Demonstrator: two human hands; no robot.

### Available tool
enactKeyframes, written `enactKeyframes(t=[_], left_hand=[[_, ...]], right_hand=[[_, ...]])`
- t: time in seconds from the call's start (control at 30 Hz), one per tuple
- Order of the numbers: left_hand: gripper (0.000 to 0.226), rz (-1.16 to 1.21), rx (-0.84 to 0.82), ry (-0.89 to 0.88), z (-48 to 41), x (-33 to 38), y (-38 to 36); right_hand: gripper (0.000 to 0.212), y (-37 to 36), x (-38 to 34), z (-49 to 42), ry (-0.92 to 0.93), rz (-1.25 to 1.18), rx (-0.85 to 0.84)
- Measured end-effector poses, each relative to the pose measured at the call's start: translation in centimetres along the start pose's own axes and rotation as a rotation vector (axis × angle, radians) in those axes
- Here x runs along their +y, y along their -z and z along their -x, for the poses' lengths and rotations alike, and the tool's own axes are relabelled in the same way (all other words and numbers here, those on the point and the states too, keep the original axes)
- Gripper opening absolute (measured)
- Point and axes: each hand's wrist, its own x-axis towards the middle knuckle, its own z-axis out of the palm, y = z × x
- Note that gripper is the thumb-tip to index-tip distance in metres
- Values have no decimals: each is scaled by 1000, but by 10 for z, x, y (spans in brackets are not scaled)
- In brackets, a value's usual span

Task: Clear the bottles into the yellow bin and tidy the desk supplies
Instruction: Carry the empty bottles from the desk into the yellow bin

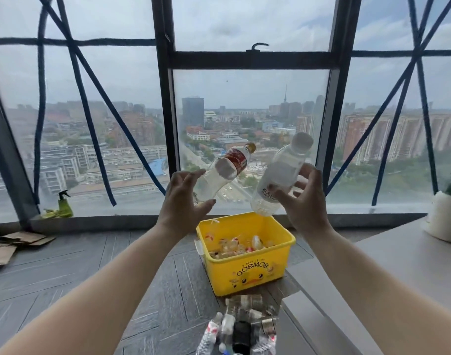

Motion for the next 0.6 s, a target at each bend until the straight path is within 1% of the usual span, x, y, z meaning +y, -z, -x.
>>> enactKeyframes(t=[0.17, 0.47, 0.6], left_hand=[[70, -2, -7, -15, -32, -10, -18], [70, 30, -4, -12, -85, -32, -53], [70, 32, -4, -16, -113, -45, -77]], right_hand=[[74, -5, 13, -30, 14, 12, 17], [74, -32, 30, -85, 100, 42, 9], [74, -51, 40, -110, 109, 28, 56]])
